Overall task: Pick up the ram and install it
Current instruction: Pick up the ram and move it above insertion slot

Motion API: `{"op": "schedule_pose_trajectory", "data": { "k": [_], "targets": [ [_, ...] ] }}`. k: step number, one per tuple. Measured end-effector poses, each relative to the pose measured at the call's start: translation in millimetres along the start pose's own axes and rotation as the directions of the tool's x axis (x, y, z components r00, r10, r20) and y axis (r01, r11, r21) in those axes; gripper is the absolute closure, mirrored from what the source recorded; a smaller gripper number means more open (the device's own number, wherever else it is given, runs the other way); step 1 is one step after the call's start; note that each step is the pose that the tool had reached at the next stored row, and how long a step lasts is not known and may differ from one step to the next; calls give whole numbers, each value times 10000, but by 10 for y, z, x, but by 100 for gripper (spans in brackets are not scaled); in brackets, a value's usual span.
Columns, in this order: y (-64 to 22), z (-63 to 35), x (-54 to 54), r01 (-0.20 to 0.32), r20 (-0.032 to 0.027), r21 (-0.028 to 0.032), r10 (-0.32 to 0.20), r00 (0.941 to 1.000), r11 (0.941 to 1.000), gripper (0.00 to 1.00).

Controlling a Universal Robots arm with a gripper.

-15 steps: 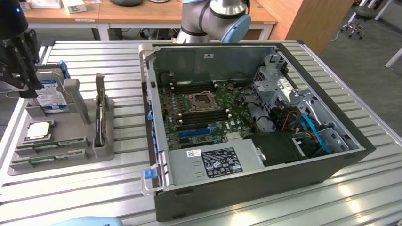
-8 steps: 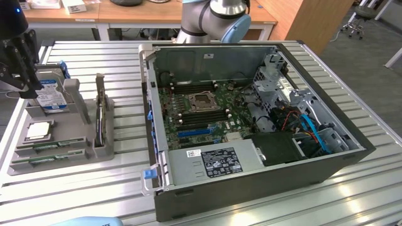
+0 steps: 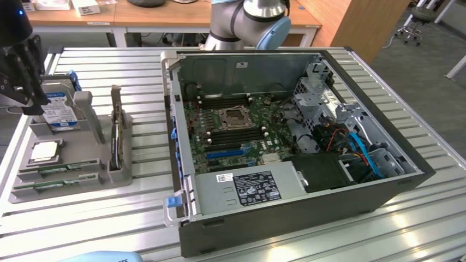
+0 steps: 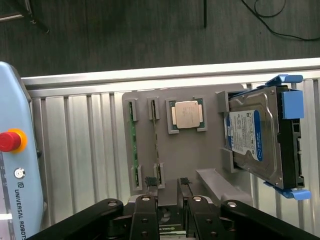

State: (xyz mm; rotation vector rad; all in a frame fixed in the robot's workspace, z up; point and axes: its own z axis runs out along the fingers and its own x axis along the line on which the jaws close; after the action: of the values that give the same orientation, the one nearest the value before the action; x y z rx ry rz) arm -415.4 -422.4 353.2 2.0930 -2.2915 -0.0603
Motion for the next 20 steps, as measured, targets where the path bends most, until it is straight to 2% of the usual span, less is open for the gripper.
{"op": "schedule_pose_trajectory", "data": {
  "k": [16, 20],
  "targets": [
    [3, 0, 145, 289, -17, -1, -289, 9996, 9996, 71],
    [2, 18, 154, 320, -11, 0, -320, 9995, 9995, 71]
  ]
}}
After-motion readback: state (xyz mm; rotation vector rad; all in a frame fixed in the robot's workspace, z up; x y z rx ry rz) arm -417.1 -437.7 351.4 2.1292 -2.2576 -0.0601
